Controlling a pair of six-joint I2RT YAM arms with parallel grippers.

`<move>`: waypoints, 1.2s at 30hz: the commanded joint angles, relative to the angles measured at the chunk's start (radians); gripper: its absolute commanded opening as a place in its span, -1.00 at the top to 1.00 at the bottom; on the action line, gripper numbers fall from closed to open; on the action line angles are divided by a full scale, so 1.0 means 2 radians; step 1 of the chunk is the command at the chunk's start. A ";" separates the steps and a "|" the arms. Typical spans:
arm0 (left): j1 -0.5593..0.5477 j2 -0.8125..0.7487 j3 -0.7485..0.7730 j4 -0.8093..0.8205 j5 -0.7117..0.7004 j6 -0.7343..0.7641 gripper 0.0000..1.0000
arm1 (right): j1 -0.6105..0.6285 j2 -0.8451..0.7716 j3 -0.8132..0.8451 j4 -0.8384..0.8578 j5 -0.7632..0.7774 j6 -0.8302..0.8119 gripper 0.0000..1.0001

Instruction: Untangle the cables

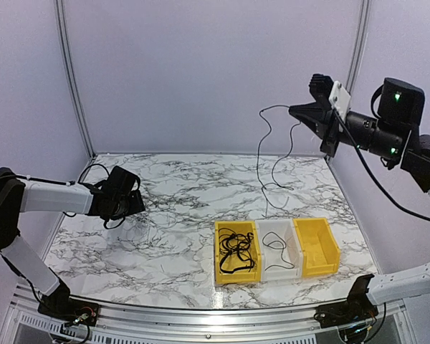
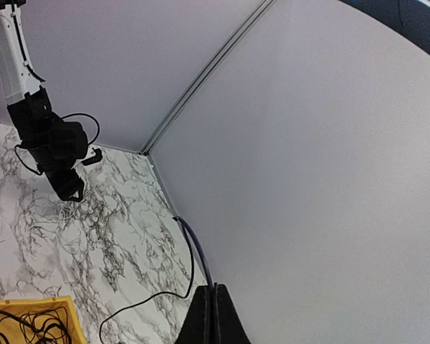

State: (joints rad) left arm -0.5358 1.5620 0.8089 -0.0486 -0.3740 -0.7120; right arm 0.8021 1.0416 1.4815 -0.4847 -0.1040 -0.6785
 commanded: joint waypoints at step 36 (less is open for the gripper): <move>0.002 -0.010 -0.015 -0.017 0.000 0.009 -0.41 | -0.065 -0.091 -0.244 -0.036 -0.170 0.000 1.00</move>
State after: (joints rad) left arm -0.5358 1.5696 0.7998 -0.0574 -0.3668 -0.6891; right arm 0.6682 0.8177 0.9066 -0.5919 -0.3344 -0.7055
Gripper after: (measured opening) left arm 0.706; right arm 0.021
